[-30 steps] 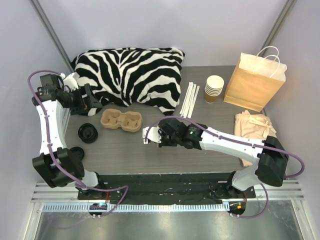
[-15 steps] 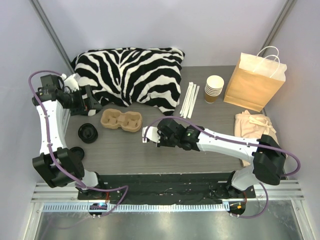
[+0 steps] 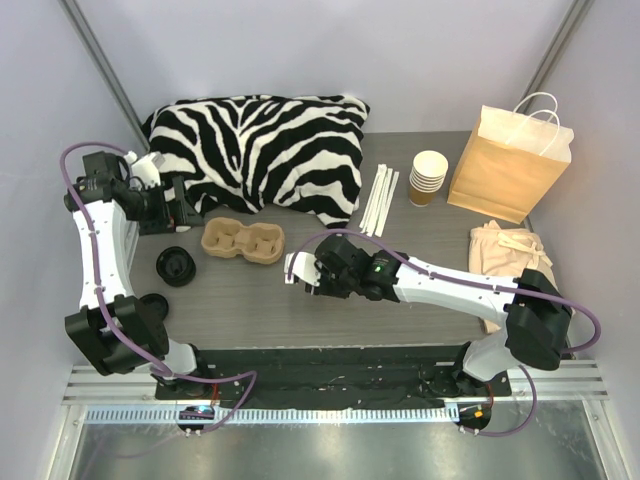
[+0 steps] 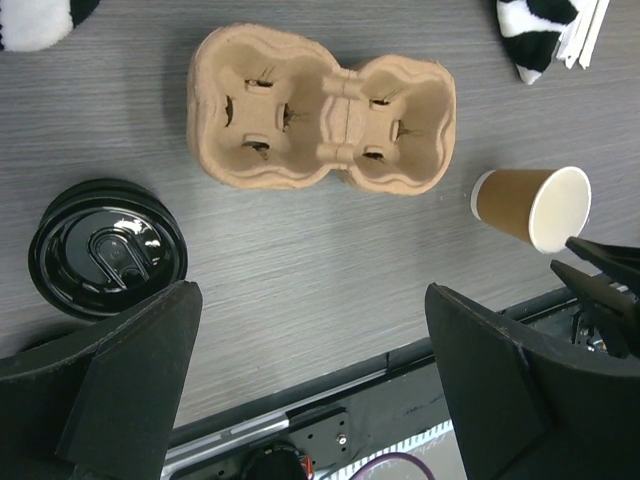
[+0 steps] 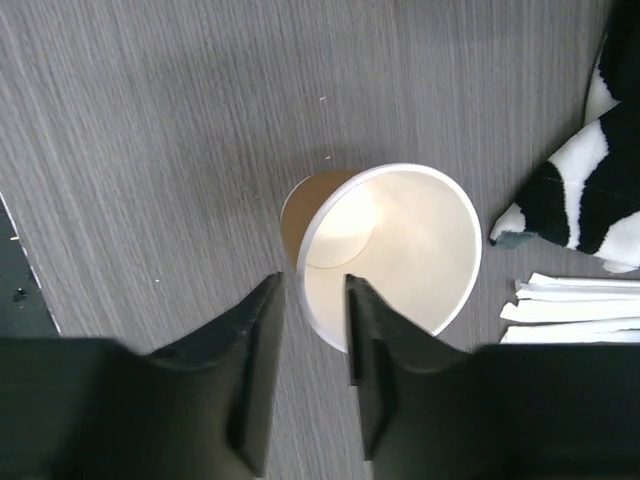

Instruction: Pack the takeout coffee

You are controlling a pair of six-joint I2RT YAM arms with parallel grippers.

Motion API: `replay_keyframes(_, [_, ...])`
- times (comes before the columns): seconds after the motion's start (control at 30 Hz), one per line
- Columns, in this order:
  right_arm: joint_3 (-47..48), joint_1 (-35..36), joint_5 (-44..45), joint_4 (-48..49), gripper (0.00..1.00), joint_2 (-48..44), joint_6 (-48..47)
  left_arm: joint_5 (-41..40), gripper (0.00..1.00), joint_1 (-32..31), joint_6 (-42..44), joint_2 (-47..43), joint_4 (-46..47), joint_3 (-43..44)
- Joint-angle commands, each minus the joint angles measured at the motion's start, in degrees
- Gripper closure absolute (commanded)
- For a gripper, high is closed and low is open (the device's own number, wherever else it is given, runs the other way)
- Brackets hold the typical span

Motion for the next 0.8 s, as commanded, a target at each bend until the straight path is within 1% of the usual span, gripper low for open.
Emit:
replay_keyframes(0.0, [3.42, -0.11, -2.05, -1.65, 0.57, -1.14, 1.17, -0.03, 0.0, 0.16, 3.18, -1.73, -2.36, 0.02])
replay_keyframes(0.03, [4.21, -0.11, -2.58, -2.44, 0.54, -1.14, 1.17, -0.03, 0.0, 0.16, 3.71, -1.73, -3.06, 0.37])
replay_keyframes(0.07, [5.09, -0.11, -2.93, -3.14, 0.48, -1.32, 1.26, -0.47, 0.0, 0.16, 4.41, -1.73, -3.85, 0.63])
replay_keyframes(0.1, [7.1, -0.2, -5.11, -4.89, 0.44, -1.67, 1.34, -0.91, 0.0, 0.16, 5.38, -1.82, -5.77, 0.9])
replay_keyframes(0.13, [8.34, -0.37, -5.83, -5.87, 0.41, -1.93, 1.52, -1.61, 0.0, 0.16, 7.65, -1.9, -7.01, 1.42])
replay_keyframes(0.17, [9.57, -0.64, -7.92, -6.83, 0.36, -2.2, 1.61, -3.18, 0.0, 0.16, 9.32, -2.16, -8.32, 1.77])
replay_keyframes(0.2, [12.36, -0.9, -8.9, -8.84, 0.32, -2.37, 1.78, -4.42, 0.0, 0.25, 10.73, -2.43, -10.77, 1.95])
replay_keyframes(0.23, [13.96, -1.86, -10.22, -9.91, 0.29, -2.72, 1.96, -5.39, 0.0, 0.16, 14.14, -3.13, -12.02, 2.13])
replay_keyframes(0.27, [15.54, -2.39, -11.36, -11.05, 0.24, -2.55, 2.13, -6.96, 0.0, 0.16, 15.83, -3.48, -14.9, 2.13])
replay_keyframes(0.3, [18.52, -3.09, -13.2, -12.71, 0.22, -2.64, 2.4, -7.5, 0.0, 0.16, 17.41, -4.01, -16.58, 2.3])
replay_keyframes(0.33, [19.94, -4.67, -14.26, -13.34, 0.14, -2.47, 2.92, -8.29, 0.0, 0.16, 20.65, -5.06, -17.99, 1.87])
replay_keyframes(0.4, [23.71, -7.04, -17.5, -14.58, 0.09, -2.11, 4.85, -11.71, 0.0, 0.16, 23.48, -6.47, -20.72, -0.23])
replay_keyframes(0.47, [25.57, -10.73, -19.01, -15.1, 0.06, -1.59, 6.43, -15.13, 0.0, 0.6, 28.03, -8.75, -21.6, -2.69])
replay_keyframes(0.5, [26.88, -11.7, -19.63, -15.19, 0.06, -1.5, 6.97, -17.59, 0.01, 1.38, 29.98, -9.54, -21.61, -5.84])
replay_keyframes(0.53, [27.33, -13.02, -19.9, -15.37, 0.06, -1.32, 7.32, -18.66, 0.0, 3.92, 32.08, -10.07, -21.78, -7.61])
replay_keyframes(0.57, [27.94, -15.29, -20.42, -15.89, 0.06, -1.23, 7.84, -19.71, 0.0, 5.68, 37.67, -10.51, -21.87, -9.54])
replay_keyframes(0.6, [28.91, -16.71, -21.9, -16.16, 0.05, -1.15, 8.81, -20.94, 0.0, 10.57, 40.34, -10.52, -21.87, -13.13])
replay_keyframes(0.63, [29.26, -17.94, -22.53, -16.42, 0.05, -1.23, 9.43, -21.13, 0.0, 13.06, 43.5, -10.34, -21.96, -14.47])
replay_keyframes(0.67, [29.7, -20.13, -23.14, -16.94, 0.05, -1.58, 9.87, -21.21, 0.0, 15.26, 48.58, -9.56, -22.66, -15.53])
replay_keyframes(0.73, [29.97, -21.9, -24.37, -17.39, 0.05, -1.93, 10.66, -22.26, 0.0, 20.0, 52.48, -9.11, -21.62, -18.08])
replay_keyframes(0.77, [30.06, -22.78, -24.55, -17.65, 0.05, -2.02, 10.75, -22.1, 0.0, 21.42, 54.5, -9.28, -19.61, -18.87])
